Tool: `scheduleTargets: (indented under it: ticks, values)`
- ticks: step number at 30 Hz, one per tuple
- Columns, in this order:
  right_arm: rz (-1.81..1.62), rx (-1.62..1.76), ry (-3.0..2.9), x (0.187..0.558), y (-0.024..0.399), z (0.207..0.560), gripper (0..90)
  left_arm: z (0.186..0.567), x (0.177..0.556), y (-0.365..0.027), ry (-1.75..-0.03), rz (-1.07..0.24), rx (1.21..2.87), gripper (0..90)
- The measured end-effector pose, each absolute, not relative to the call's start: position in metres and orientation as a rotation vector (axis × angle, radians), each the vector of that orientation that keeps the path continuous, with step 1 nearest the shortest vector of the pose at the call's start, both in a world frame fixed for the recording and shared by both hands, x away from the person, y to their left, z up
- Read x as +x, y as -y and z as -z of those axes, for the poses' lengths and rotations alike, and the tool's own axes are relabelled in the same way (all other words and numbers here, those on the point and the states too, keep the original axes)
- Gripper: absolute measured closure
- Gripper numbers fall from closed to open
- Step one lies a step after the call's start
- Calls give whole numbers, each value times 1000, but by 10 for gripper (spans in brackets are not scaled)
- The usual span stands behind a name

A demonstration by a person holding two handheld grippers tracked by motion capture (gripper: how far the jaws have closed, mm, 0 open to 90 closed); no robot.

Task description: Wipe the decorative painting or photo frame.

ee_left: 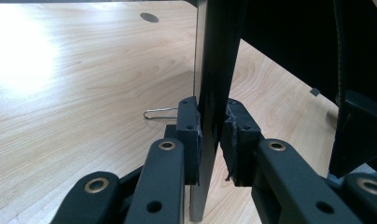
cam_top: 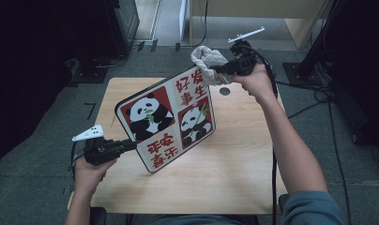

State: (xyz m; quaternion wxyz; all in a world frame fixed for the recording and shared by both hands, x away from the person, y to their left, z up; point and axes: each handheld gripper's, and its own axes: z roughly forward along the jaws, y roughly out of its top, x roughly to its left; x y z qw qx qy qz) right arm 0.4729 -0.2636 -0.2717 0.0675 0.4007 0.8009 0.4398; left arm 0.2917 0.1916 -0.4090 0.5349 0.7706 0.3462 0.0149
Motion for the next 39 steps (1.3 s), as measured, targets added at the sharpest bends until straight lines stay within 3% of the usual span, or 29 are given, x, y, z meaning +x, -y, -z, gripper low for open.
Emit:
scheduleTargets:
  ticks: [39]
  values:
    - [-1328, 1274, -2424, 464, 270, 323, 653, 409, 291, -189, -818, -51, 1849, 783]
